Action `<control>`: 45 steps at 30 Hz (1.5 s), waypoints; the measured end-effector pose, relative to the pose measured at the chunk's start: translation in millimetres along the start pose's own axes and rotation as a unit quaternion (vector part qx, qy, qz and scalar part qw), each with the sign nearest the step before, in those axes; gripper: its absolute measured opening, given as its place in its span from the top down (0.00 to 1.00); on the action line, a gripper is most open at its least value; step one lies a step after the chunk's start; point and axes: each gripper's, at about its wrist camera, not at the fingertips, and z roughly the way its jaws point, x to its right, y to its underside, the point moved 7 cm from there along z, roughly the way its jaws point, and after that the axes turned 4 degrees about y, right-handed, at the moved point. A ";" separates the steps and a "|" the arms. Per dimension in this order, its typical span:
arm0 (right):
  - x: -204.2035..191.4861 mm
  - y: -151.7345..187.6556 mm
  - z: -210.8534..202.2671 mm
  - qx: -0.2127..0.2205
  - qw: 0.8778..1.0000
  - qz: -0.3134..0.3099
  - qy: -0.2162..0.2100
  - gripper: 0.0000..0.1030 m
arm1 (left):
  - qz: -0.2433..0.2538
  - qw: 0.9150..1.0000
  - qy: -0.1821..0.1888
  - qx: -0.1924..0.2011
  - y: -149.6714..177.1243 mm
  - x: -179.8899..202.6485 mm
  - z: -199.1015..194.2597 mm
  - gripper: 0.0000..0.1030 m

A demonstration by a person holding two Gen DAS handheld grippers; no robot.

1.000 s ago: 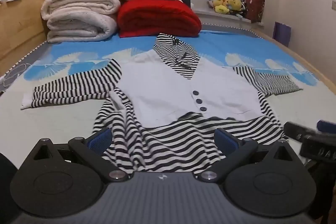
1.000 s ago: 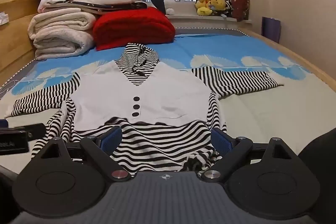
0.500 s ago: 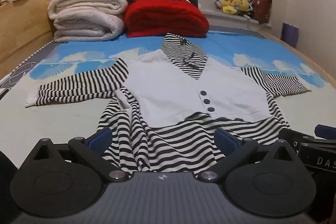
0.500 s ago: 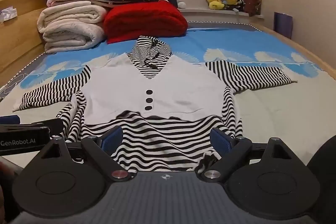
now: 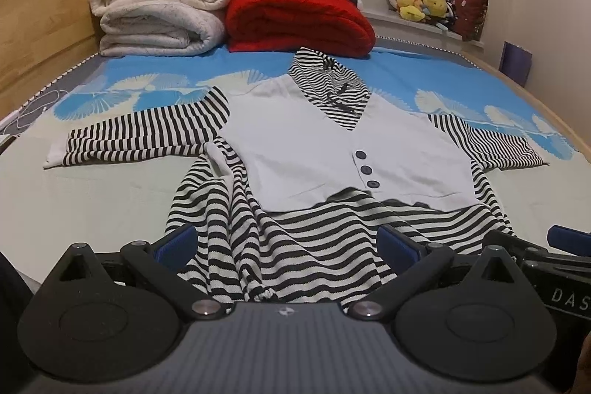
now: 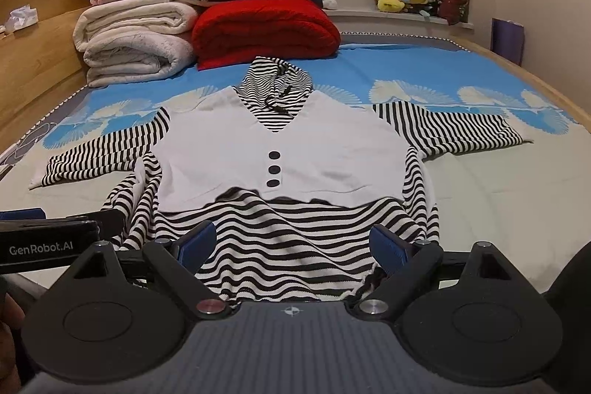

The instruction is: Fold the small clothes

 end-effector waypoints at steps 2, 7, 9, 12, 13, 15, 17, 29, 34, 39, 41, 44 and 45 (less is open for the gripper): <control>0.0 0.2 0.3 0.000 1.000 0.000 0.001 0.12 | -0.001 1.000 0.002 0.001 -0.8 -0.4 0.2 0.00; -0.4 0.7 2.4 -0.003 1.000 0.000 0.001 0.12 | -0.003 1.000 0.002 0.000 -1.7 -0.4 0.9 0.00; -0.3 0.9 2.7 -0.003 1.000 0.000 0.001 0.12 | -0.002 1.000 0.002 0.000 -1.9 -0.1 1.4 0.00; 0.0 1.4 4.3 -0.004 1.000 0.000 0.001 0.12 | -0.003 1.000 0.001 0.000 -2.5 -0.4 1.8 0.00; -0.2 1.4 4.4 -0.004 1.000 0.000 0.001 0.12 | -0.003 1.000 0.001 0.000 -2.6 -0.4 2.0 0.00; -0.2 1.4 4.1 -0.003 1.000 -0.001 0.001 0.12 | -0.003 1.000 0.001 0.000 -2.4 -0.2 1.8 0.00; -0.1 1.3 4.5 -0.003 1.000 -0.001 0.001 0.12 | -0.003 1.000 0.001 0.001 -2.5 -0.3 1.9 0.00; -0.9 1.6 3.9 -0.003 1.000 -0.001 0.002 0.12 | -0.004 1.000 0.001 0.001 -1.8 -0.1 1.8 0.00; -0.9 1.9 4.3 -0.003 1.000 -0.001 0.002 0.12 | -0.004 1.000 0.002 0.001 -2.4 -0.4 1.5 0.00; -1.2 2.1 4.1 -0.003 1.000 -0.001 0.002 0.12 | -0.005 1.000 0.002 0.001 -2.5 -0.5 1.5 0.00; -1.1 2.2 4.3 -0.003 1.000 -0.001 0.002 0.12 | -0.005 1.000 0.002 0.001 -2.4 -0.5 1.5 0.00; -1.4 2.2 3.8 -0.003 1.000 -0.002 0.003 0.12 | -0.005 1.000 0.002 0.001 -3.1 -0.5 1.0 0.00; -1.4 2.2 3.7 -0.002 1.000 -0.001 0.003 0.12 | -0.005 1.000 0.002 0.002 -3.1 -0.4 1.0 0.00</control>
